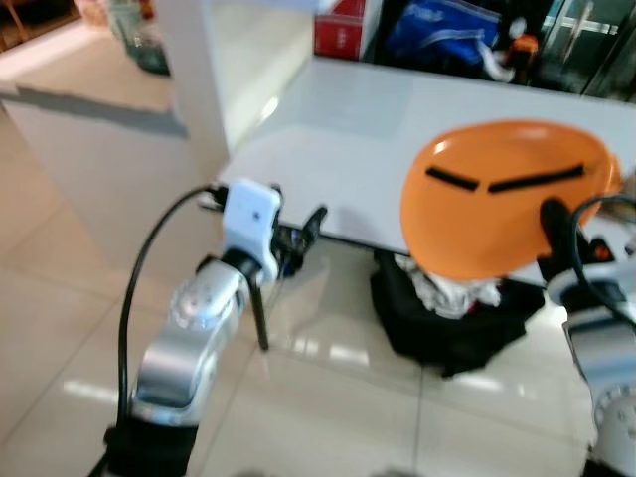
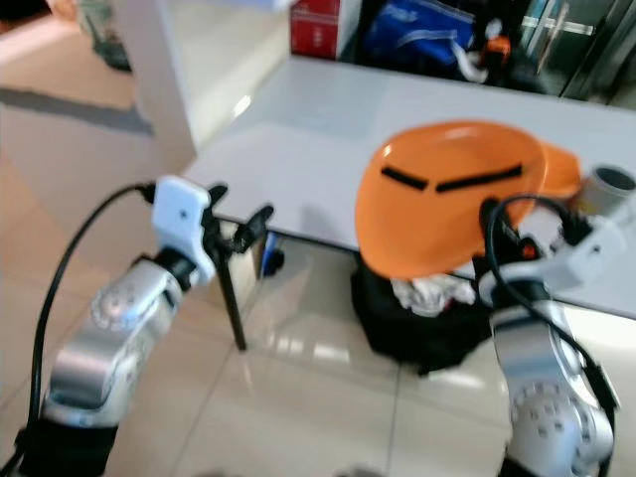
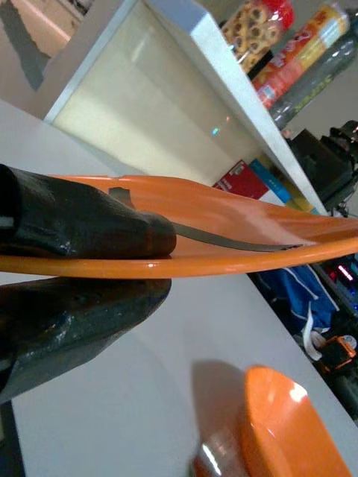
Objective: Setting the table
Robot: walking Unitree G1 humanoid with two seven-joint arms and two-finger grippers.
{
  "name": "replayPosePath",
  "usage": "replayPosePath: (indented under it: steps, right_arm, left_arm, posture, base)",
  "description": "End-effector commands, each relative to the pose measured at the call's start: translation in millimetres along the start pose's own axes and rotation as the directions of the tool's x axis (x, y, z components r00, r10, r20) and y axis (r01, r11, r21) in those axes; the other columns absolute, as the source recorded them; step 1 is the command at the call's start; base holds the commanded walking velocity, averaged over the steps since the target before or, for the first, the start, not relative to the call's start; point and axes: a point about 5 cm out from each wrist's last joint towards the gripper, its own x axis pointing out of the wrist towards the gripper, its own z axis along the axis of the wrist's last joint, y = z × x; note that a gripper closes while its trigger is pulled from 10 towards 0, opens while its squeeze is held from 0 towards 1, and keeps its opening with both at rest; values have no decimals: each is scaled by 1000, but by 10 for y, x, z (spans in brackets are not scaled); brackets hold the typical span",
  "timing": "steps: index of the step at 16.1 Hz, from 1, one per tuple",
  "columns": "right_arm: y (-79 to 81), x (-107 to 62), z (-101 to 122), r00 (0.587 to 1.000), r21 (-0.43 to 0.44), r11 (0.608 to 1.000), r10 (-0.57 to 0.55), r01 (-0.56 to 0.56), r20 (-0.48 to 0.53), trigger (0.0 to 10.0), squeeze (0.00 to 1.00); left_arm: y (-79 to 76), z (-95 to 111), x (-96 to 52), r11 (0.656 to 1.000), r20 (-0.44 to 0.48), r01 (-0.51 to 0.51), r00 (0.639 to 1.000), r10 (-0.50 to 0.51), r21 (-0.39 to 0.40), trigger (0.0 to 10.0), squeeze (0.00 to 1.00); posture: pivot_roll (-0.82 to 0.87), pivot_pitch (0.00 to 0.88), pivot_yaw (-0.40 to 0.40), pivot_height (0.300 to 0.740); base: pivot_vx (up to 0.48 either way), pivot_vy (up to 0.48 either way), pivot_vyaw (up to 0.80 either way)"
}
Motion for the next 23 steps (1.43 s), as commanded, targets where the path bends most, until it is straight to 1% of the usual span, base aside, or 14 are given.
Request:
replayPosePath:
  steps: [1, 5, 8, 10, 12, 13, 15, 16, 17, 18, 23]
  right_arm:
    - [-5, -22, 93, 999, -4, 1000, -5, 5, 36, 10000, 0]
    - [-8, -10, 75, 1000, -8, 1000, -7, 7, 17, 10000, 0]
    - [0, -20, 51, 1000, -60, 998, -2, 2, -3, 10000, 0]
    - [9, -30, 16, 1000, -71, 997, -1, -1, -23, 10000, 0]
    - [7, -34, -3, 1000, -62, 998, -4, 2, -27, 10000, 0]
    - [7, -40, -32, 999, -67, 998, -3, 0, -47, 10000, 0]
    - [21, -62, -99, 997, -71, 997, 5, -11, -82, 10000, 0]
    - [23, -77, -156, 993, -82, 997, 4, -14, -117, 10000, 0]
    - [25, -98, -221, 988, -91, 996, 8, -22, -151, 10000, 0]
    - [17, -114, -258, 987, -81, 997, 4, -17, -162, 10000, 0]
    - [-8, -163, -366, 981, -49, 999, -16, 7, -191, 10000, 0]
  left_arm:
    - [-61, 33, 29, 1000, 12, 25, 1000, -26, 5, 10000, 0]
    - [-68, 35, 34, 1000, 14, 28, 999, -29, 5, 10000, 0]
    - [-86, 38, 33, 999, 16, 36, 999, -36, 5, 10000, 0]
    - [-89, 39, 39, 999, 16, 37, 999, -37, 5, 10000, 0]
    - [-77, 29, 46, 1000, 2, 19, 1000, -19, -19, 10000, 0]
    - [-71, 43, 50, 1000, 8, 15, 1000, -14, -18, 10000, 0]
    - [-93, 62, 49, 999, 21, 45, 999, -44, -15, 10000, 0]
    - [-97, 81, 50, 999, 34, 50, 998, -49, -20, 10000, 0]
    - [-99, 101, 53, 998, 46, 54, 998, -52, -28, 10000, 0]
    - [-101, 103, 54, 998, 47, 59, 997, -57, -28, 10000, 0]
    - [-90, 97, 40, 997, 41, 69, 997, -68, -22, 10000, 0]
  posture:
    - [-24, 44, 6, 740]
    - [-25, 44, 5, 740]
    - [-27, 45, 7, 740]
    - [-26, 47, 6, 740]
    - [-26, 47, 6, 740]
    - [-23, 48, 7, 740]
    - [-23, 50, 8, 740]
    - [-23, 51, 8, 740]
    - [-22, 50, 7, 740]
    - [-22, 50, 7, 740]
    - [-15, 55, 11, 740]
  base:
    - [0, -480, 0]
    - [0, -480, 0]
    - [0, -480, 0]
    - [0, -480, 0]
    - [0, 0, 0]
    - [0, 0, 0]
    - [0, 0, 0]
    - [0, 0, 0]
    - [274, 0, -606]
    - [364, 0, -781]
    - [376, 0, -718]
